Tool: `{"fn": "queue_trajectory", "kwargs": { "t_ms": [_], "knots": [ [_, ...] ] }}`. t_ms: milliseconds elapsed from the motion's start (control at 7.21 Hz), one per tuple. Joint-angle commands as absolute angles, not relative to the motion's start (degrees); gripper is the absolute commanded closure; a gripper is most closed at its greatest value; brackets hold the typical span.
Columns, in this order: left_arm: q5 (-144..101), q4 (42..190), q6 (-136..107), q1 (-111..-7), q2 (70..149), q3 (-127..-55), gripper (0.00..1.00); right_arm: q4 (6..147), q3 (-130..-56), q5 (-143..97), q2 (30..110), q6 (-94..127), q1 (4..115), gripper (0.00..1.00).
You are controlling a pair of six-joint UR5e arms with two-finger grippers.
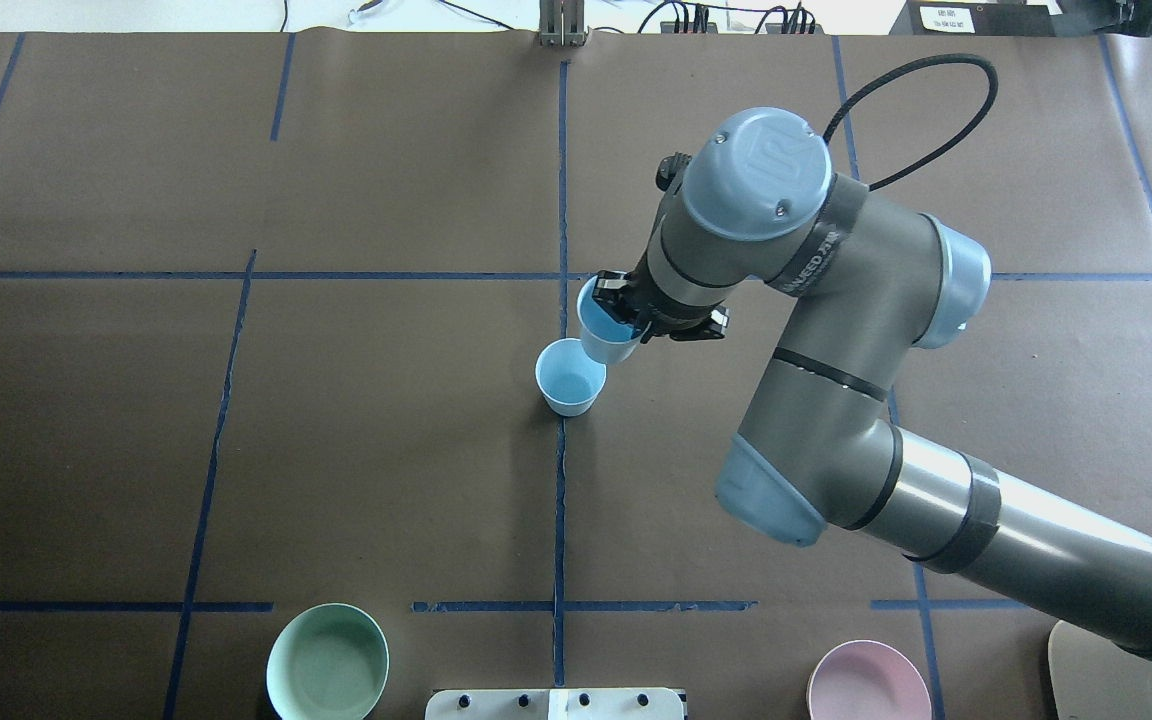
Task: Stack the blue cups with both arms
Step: 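Carry the cup with the right gripper and lower it into the center cup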
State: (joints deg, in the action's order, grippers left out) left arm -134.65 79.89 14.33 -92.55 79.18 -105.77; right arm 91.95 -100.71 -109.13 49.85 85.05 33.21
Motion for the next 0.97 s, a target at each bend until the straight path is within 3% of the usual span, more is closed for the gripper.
{"fn": "queue_trajectory", "kwargs": {
  "t_ms": [0, 277, 416, 555, 832],
  "knots": [
    [-134.74, 79.89, 14.33, -92.55, 79.19, -105.73, 0.00, 92.90, -99.59, -104.77, 47.37, 88.15, 30.24, 0.97],
    [-135.87, 79.89, 14.24, -92.55, 79.19, -105.65, 0.00, 92.90, -99.49, -103.98, 47.63, 88.15, 29.45, 0.96],
    [-135.88, 79.89, 14.24, -92.55, 79.19, -105.64, 0.00, 92.81, -99.32, -103.97, 47.64, 87.98, 29.44, 0.77],
    [-135.88, 79.89, 14.24, -92.46, 79.19, -105.64, 0.00, 92.81, -99.14, -102.76, 47.90, 87.80, 28.66, 0.01],
    [-135.88, 79.89, 14.24, -92.55, 79.19, -105.64, 0.00, 92.81, -99.05, -102.48, 47.99, 87.54, 28.56, 0.00]
  ]
}}
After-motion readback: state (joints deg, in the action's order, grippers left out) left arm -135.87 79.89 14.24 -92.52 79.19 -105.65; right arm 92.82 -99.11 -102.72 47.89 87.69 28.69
